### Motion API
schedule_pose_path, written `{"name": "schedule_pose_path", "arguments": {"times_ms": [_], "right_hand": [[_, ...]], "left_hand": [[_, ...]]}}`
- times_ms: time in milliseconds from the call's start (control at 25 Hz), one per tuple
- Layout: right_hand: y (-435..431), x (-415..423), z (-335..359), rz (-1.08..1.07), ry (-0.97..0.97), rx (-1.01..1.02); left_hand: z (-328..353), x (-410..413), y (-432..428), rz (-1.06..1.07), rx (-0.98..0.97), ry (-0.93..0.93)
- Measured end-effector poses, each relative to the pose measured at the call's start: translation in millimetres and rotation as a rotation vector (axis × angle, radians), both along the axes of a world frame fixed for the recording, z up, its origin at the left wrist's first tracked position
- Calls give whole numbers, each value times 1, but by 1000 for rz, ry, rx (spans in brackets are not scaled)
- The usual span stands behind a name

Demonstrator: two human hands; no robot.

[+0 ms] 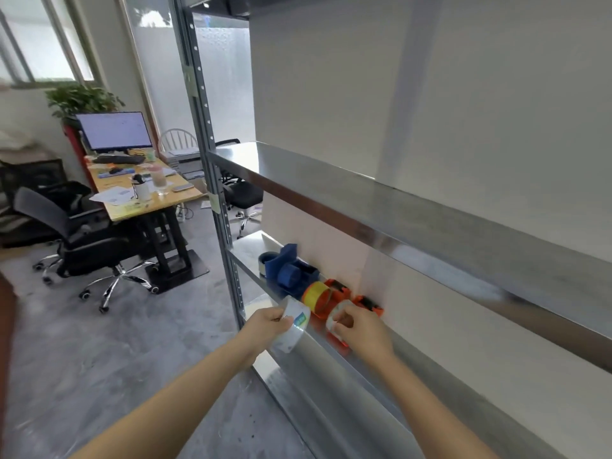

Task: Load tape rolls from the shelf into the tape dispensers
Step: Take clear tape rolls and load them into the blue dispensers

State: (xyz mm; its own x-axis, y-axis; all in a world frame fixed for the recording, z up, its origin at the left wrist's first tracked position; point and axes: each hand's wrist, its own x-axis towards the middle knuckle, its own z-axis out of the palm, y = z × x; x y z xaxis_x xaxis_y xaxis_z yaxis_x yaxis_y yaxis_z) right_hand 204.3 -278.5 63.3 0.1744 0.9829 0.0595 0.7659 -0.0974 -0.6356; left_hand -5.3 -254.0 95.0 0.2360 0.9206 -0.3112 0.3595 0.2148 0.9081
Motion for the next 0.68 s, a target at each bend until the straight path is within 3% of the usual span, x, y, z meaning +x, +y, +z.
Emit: {"name": "schedule_pose_path", "arguments": {"times_ms": [120,240,400,600,680], "right_hand": [[59,-9,-9,23,111,21],[103,-17,-6,203,192,78],[149,-28,-13,417,54,9],[175,-33,-11,312,-95,2],[183,-37,-13,188,-156,10]], "left_hand": [[1,-2,53,-10,-6,67],[1,-2,100,-134,-12,148],[-10,-3,148,-284,-12,204],[-21,-16,195,-401,2,203],[-28,-21,217,-418,46,302]]}}
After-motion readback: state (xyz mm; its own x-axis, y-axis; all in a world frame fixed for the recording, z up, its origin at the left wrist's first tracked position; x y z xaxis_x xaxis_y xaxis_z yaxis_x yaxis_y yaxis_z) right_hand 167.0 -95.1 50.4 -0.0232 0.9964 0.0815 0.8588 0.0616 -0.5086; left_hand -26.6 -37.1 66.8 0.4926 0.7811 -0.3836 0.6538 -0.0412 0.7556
